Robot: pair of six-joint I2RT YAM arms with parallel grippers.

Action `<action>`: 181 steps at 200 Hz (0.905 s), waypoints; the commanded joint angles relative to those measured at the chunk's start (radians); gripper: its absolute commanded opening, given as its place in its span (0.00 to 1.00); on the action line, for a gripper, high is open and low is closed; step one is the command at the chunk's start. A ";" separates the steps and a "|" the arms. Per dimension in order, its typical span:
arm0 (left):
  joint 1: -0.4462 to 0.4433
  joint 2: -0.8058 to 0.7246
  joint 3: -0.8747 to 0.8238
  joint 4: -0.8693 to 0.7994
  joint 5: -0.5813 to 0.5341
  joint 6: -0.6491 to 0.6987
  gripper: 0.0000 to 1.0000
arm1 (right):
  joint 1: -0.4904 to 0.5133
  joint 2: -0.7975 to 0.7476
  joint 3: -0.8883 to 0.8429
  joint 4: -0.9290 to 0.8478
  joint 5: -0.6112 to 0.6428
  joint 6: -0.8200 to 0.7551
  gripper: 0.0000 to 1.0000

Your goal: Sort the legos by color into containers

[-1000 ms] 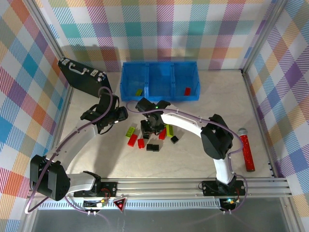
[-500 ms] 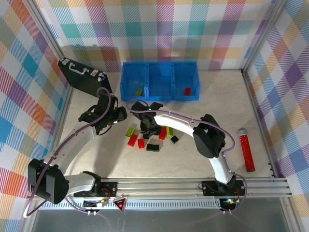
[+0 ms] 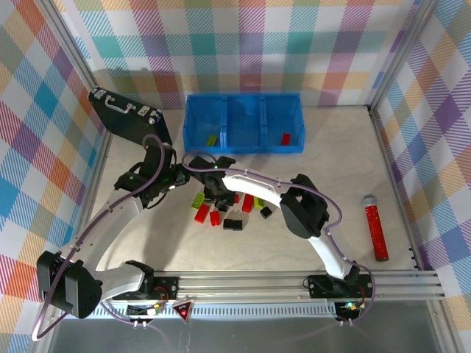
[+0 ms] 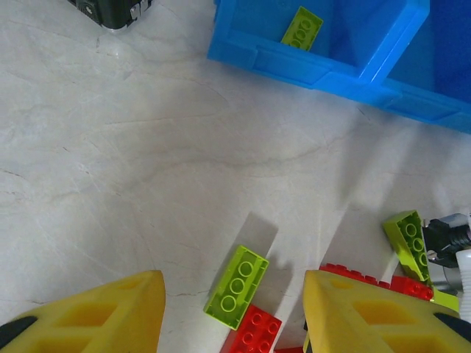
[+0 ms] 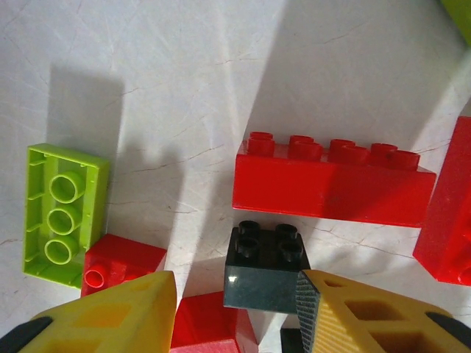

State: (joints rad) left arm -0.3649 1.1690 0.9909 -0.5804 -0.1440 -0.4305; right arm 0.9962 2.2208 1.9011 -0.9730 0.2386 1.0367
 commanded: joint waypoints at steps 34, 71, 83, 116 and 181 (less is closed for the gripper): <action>0.003 -0.023 0.021 -0.047 -0.011 0.015 0.53 | 0.008 0.043 0.021 -0.068 0.000 0.026 0.53; 0.003 -0.027 0.021 -0.049 -0.010 0.012 0.53 | 0.007 0.062 0.015 -0.055 -0.019 0.017 0.51; 0.003 -0.026 0.022 -0.050 -0.014 0.013 0.53 | 0.007 0.066 0.015 -0.049 -0.024 0.014 0.50; 0.003 -0.028 0.026 -0.056 -0.015 0.012 0.53 | 0.008 0.064 0.014 -0.046 -0.024 0.008 0.44; 0.003 -0.025 0.037 -0.062 -0.016 0.013 0.53 | 0.009 0.027 0.006 -0.053 0.000 0.001 0.34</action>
State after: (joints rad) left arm -0.3649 1.1690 0.9920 -0.6270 -0.1513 -0.4297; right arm 0.9962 2.2704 1.9022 -1.0046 0.2260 1.0382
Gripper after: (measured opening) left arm 0.529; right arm 0.355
